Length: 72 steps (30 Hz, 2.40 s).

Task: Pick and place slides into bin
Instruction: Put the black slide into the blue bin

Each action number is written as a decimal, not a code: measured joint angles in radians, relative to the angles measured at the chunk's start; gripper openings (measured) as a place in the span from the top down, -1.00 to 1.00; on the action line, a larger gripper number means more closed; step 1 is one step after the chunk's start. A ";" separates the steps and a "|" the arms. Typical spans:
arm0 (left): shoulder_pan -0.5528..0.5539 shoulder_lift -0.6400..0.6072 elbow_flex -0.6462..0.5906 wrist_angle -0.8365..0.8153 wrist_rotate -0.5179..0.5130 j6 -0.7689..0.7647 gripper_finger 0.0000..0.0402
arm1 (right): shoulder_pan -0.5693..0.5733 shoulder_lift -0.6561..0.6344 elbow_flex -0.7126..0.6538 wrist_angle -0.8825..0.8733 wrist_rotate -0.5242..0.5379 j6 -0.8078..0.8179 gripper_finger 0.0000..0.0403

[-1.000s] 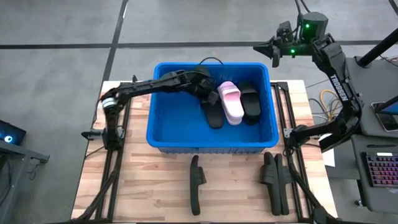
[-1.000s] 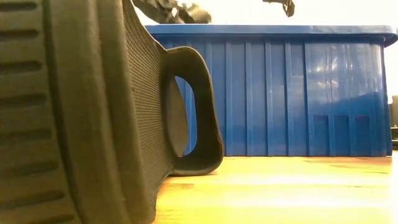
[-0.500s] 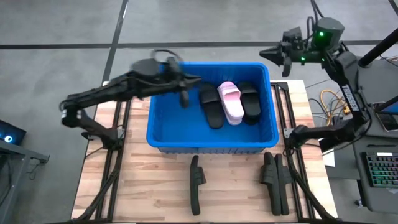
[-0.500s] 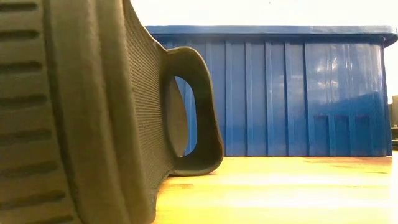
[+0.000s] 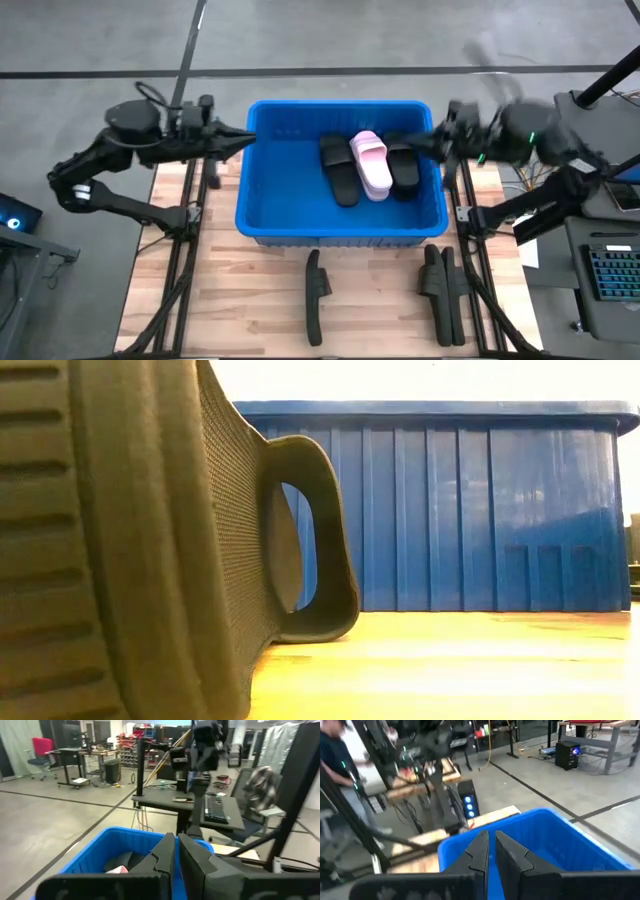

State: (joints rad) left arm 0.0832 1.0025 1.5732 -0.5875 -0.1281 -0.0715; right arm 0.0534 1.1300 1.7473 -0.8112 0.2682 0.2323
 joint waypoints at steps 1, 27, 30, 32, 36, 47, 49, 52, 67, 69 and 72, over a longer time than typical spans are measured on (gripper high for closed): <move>0.000 -0.021 -0.014 0.001 0.012 0.000 0.96 | 0.080 0.018 0.000 0.000 0.087 -0.006 0.89; 0.000 -0.162 -0.145 0.002 0.021 0.000 0.96 | 0.458 0.540 -0.001 0.030 0.170 0.385 -0.12; 0.000 -0.155 -0.150 0.003 0.020 0.000 0.96 | 0.485 0.583 0.000 0.033 0.161 0.436 -0.15; 0.000 -0.153 -0.159 0.003 0.020 0.000 0.96 | 0.509 0.617 0.000 0.033 0.159 0.453 -0.15; 0.000 -0.152 -0.185 0.002 0.019 0.000 0.96 | 0.551 0.685 0.000 0.039 0.159 0.476 -0.11; 0.000 -0.126 -0.193 0.003 0.019 0.000 0.96 | 0.595 0.898 0.000 0.038 0.224 0.587 -0.09; 0.000 -0.127 -0.193 0.003 0.019 -0.001 0.96 | 0.595 0.927 0.000 0.035 0.226 0.643 -0.09; 0.000 -0.129 -0.192 0.003 0.019 -0.001 0.96 | 0.595 0.953 0.000 0.017 0.278 0.694 -0.09; 0.000 -0.152 -0.192 0.003 0.019 -0.001 0.96 | 0.589 1.058 -0.001 0.011 0.456 0.705 -0.09; 0.000 -0.155 -0.192 0.003 0.019 -0.001 0.96 | 0.583 1.062 -0.001 0.014 0.485 0.713 -0.09; 0.000 -0.155 -0.192 0.003 0.019 -0.001 0.96 | 0.570 1.067 -0.001 0.041 0.500 0.707 -0.09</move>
State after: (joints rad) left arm 0.0834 0.8474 1.3815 -0.5842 -0.1089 -0.0723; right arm 0.6229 2.1967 1.7466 -0.7700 0.7681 0.9398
